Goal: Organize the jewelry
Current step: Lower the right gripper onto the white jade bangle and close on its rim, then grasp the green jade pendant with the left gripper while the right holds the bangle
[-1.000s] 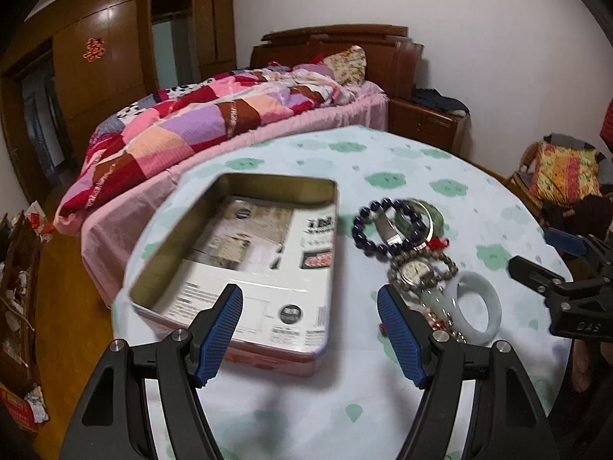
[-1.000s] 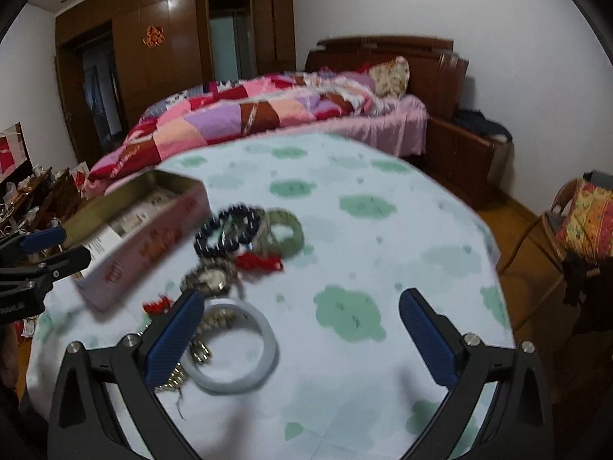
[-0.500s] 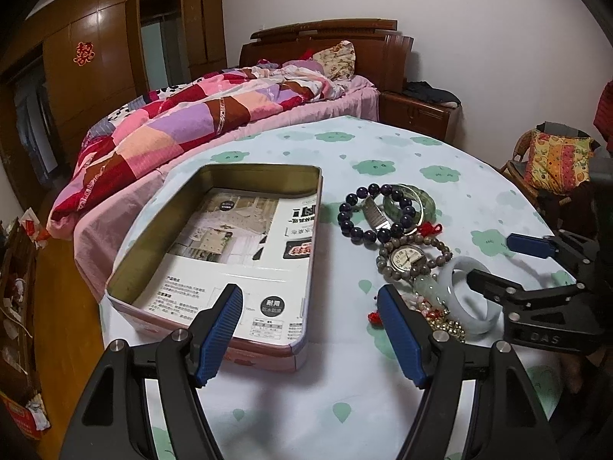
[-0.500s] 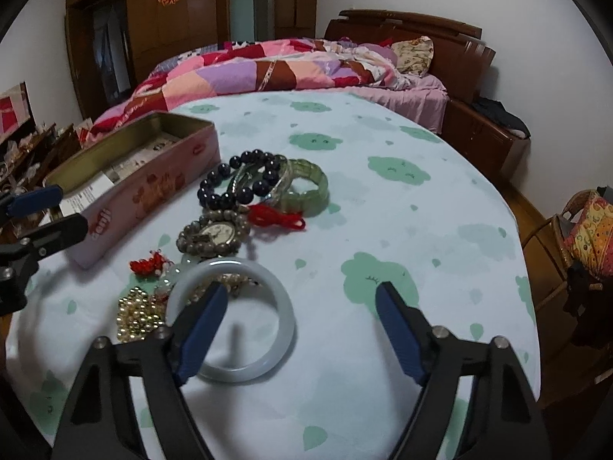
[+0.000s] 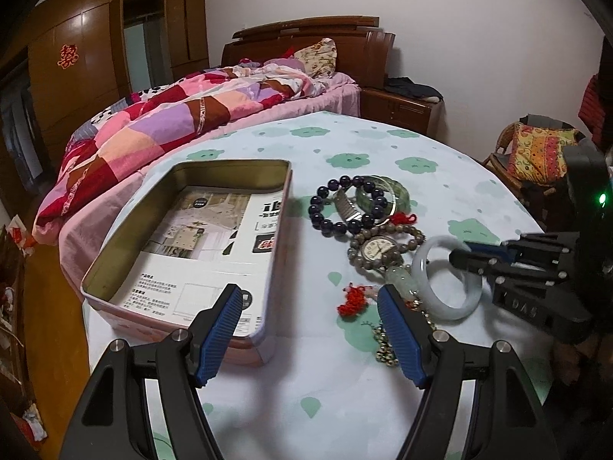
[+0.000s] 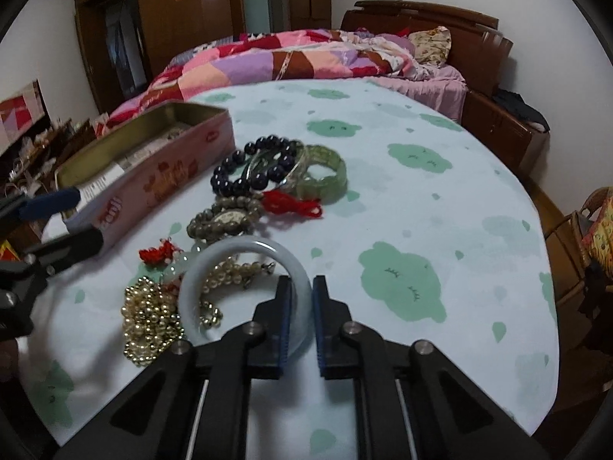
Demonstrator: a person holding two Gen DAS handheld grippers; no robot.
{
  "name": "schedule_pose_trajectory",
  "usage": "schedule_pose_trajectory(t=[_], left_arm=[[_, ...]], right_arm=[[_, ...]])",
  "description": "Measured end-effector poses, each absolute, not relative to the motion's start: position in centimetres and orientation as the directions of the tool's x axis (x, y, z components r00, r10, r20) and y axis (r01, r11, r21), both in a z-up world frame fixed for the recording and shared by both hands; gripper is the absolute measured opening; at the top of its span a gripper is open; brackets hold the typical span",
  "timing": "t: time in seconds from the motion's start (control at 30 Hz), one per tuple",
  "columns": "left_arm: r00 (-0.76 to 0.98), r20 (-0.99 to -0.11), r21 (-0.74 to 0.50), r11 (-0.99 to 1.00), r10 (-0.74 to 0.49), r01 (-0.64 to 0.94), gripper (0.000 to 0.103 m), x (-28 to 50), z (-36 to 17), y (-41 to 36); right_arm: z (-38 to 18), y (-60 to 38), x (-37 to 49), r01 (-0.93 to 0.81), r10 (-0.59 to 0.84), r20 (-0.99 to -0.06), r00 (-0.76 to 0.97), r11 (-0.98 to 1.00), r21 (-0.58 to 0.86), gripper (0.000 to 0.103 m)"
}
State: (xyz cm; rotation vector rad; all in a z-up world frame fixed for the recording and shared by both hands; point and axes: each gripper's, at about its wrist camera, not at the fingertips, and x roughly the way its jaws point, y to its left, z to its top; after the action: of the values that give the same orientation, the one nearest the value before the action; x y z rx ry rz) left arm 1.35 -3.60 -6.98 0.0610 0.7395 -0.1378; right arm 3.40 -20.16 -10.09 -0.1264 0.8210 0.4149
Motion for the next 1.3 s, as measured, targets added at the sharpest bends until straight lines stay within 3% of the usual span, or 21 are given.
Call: schedule_pose_trajectory(t=[0.23,0.4,0.7,0.8,1.17,1.23,1.3], left_arm=[[0.728,-0.676,0.030,0.982,-0.118,0.187,0.072,0.9,-7.3,-5.1],[0.735,-0.669,0.047,0.981,-0.110,0.189,0.056,0.7,-7.2,-5.6],[0.729,-0.664,0.071,0.958,-0.163,0.279,0.054,-0.1,-6.7,-7.8],[0.686,-0.699,0.040,0.947,-0.201,0.319,0.036,0.4,-7.6,-8.4],[0.611,-0.753,-0.022,0.937,-0.244,0.348,0.035,1.5,-9.5,-9.4],[0.613,-0.750,-0.031,0.939,-0.249,0.344,0.015,1.4,-9.4,-9.2],[0.637,-0.728,-0.034,0.942,-0.253,0.335,0.003,1.1,-8.8,-8.9]], right_arm=[[-8.9,-21.8,3.3,-0.389,0.324,-0.715,0.619,0.918,0.080,0.013],[-9.0,-22.7,2.7,-0.389,0.340,-0.712,0.614,0.915,0.102,0.013],[-9.0,-23.3,3.0,-0.383,0.344,-0.704,0.621,0.917,0.110,0.013],[-9.0,-23.3,2.9,-0.383,0.346,-0.704,0.621,0.917,0.114,0.013],[-9.3,-23.0,2.7,-0.397,0.356,-0.701,0.618,0.911,0.112,0.013],[-9.3,-22.9,2.7,-0.398,0.355,-0.700,0.619,0.911,0.110,0.013],[-9.3,-23.0,2.7,-0.396,0.355,-0.700,0.620,0.911,0.111,0.013]])
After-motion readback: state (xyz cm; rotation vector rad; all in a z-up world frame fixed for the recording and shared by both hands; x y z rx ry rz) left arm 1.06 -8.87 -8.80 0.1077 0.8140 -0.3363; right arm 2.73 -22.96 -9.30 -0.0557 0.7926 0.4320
